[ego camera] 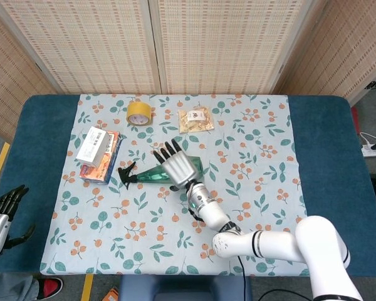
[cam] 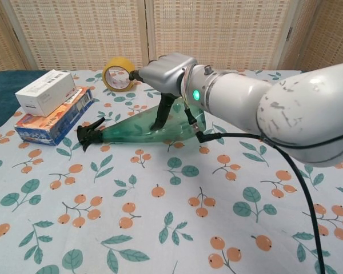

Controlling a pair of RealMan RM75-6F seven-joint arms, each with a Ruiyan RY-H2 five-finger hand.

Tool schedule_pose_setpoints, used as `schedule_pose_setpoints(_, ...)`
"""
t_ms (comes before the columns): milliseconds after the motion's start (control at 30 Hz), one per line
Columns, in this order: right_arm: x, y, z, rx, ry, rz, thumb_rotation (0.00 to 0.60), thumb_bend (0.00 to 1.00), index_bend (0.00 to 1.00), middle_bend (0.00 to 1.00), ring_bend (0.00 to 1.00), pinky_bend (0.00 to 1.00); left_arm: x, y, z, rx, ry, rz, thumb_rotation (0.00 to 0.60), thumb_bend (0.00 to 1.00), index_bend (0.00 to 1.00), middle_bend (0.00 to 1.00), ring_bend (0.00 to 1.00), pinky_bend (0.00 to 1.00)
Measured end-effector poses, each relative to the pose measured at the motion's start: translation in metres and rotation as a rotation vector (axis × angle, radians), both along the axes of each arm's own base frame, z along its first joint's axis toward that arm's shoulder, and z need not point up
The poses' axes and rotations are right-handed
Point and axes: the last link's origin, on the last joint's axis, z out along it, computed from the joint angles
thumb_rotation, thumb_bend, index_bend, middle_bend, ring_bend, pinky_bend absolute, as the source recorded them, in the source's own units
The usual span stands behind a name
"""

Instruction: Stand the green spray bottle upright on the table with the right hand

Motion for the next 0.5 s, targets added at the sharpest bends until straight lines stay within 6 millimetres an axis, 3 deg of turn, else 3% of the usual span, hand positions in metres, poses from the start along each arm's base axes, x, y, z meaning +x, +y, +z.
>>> schedule_pose_setpoints(233,0.013,-0.011,-0.02,-0.009,0.012,-0.004,0.6,0.0,0.04,0.11,0.0,0.0,-0.003,0.001,0.002,0.001,-0.021,0.014,0.6,0.3,0.01,0.0,0.0,0.06)
schedule_pose_setpoints(500,0.036,-0.007,-0.04,0.012,0.03,0.025,0.6,0.0,0.07,0.11,0.0,0.0,-0.005,0.002,0.003,-0.011,-0.046,0.022,0.6,0.3,0.01,0.0,0.0,0.06)
